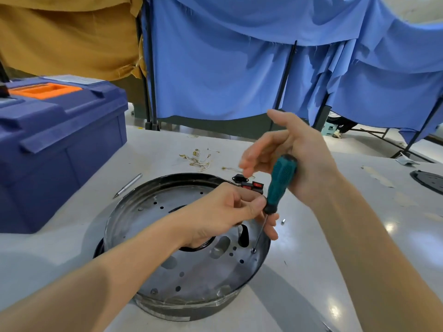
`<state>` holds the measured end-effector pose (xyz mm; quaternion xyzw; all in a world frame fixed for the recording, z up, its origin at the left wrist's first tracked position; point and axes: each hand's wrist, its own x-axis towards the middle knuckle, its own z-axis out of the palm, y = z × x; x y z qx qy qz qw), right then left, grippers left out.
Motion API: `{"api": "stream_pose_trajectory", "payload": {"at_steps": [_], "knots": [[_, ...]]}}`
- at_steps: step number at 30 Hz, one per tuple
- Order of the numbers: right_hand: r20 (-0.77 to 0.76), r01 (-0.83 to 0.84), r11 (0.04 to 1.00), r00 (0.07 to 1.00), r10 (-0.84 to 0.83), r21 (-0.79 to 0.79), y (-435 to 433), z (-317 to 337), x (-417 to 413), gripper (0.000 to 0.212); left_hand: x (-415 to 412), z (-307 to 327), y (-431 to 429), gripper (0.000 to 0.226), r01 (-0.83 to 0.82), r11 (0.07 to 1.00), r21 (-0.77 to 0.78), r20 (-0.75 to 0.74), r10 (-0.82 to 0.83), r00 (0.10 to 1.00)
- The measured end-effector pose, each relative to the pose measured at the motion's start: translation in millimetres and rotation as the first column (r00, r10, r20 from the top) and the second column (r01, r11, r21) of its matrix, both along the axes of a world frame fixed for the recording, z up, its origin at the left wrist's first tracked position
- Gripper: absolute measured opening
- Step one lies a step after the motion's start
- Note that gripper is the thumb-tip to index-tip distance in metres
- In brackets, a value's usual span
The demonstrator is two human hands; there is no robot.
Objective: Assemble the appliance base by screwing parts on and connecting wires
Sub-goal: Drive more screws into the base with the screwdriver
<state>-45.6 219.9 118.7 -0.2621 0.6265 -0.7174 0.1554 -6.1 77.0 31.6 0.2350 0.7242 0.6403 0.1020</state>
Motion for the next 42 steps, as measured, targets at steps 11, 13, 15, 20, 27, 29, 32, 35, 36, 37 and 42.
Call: {"api": "stream_pose_trajectory", "payload": {"at_steps": [11, 13, 15, 20, 27, 29, 32, 35, 36, 37, 42], "knots": [[0.097, 0.12, 0.974, 0.99, -0.103, -0.193, -11, -7, 10, 0.053, -1, 0, -2, 0.031, 0.036, 0.997, 0.064, 0.04, -0.038, 0.998], [0.078, 0.382, 0.898, 0.924, -0.374, -0.216, -12, -10, 8, 0.046, -2, 0, -3, 0.037, 0.043, 0.997, 0.063, 0.056, -0.047, 0.997], [-0.001, 0.56, 0.791, 0.816, -0.578, -0.245, -13, -16, 11, 0.043, -3, 0, 1, 0.034, 0.023, 0.998, 0.063, 0.058, -0.027, 0.998], [-0.022, 0.461, 0.866, 0.881, -0.473, -0.194, -19, -22, 17, 0.054, -2, -3, 2, 0.019, 0.014, 0.996, 0.089, 0.034, -0.017, 0.999], [0.113, -0.313, 0.949, 0.942, 0.314, -0.034, -4, -3, -6, 0.071, -2, 0, 0, 0.037, 0.029, 0.999, 0.031, 0.036, -0.03, 0.999], [0.082, -0.165, 0.984, 0.982, 0.171, -0.07, -11, -10, -3, 0.069, -2, 0, -2, 0.036, 0.01, 0.999, 0.047, 0.059, -0.013, 0.998], [-0.03, 0.191, 0.966, 0.98, -0.199, -0.172, -16, -17, 12, 0.069, -2, 1, -3, 0.031, 0.004, 0.996, 0.094, 0.068, -0.011, 0.998], [-0.118, 0.518, 0.8, 0.813, -0.571, -0.301, -17, -28, 32, 0.074, -4, -1, 1, 0.021, -0.044, 0.995, 0.085, 0.044, 0.041, 0.998], [-0.127, 0.569, 0.755, 0.765, -0.631, -0.325, -18, -31, 38, 0.075, -4, -3, 3, 0.018, -0.064, 0.997, 0.053, 0.017, 0.064, 0.998], [-0.129, 0.591, 0.729, 0.74, -0.661, -0.344, -18, -33, 42, 0.075, -3, -4, 4, 0.018, -0.073, 0.997, 0.01, -0.016, 0.073, 0.997], [-0.062, 0.654, 0.695, 0.714, -0.698, -0.3, -17, -26, 37, 0.075, -1, 0, 2, 0.022, -0.022, 0.994, 0.107, 0.058, 0.016, 0.998]]}}
